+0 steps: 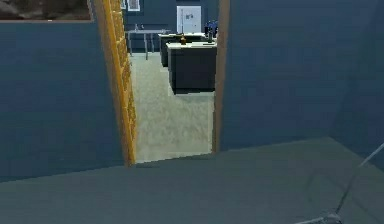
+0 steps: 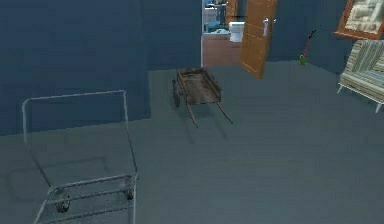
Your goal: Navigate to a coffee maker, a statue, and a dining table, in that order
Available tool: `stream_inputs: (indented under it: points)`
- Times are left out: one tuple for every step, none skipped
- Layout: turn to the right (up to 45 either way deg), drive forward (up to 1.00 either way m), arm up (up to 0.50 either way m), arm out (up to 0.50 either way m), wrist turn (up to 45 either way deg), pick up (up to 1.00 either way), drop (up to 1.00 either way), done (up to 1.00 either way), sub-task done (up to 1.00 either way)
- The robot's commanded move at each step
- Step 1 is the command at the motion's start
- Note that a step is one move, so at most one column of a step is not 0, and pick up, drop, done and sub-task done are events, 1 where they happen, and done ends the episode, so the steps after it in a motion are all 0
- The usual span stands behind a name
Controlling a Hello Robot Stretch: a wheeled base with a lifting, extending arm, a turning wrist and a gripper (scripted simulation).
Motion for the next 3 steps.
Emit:
stream_inputs:
  points:
    - [-12.0, 0.0, 0.0, 0.0, 0.0, 0.0, 0.0, 0.0, 0.0]
    - [0.0, 0.9, 0.0, 0.0, 0.0, 0.0, 0.0, 0.0, 0.0]
    - [6.0, 0.0, 0.0, 0.0, 0.0, 0.0, 0.0, 0.0, 0.0]
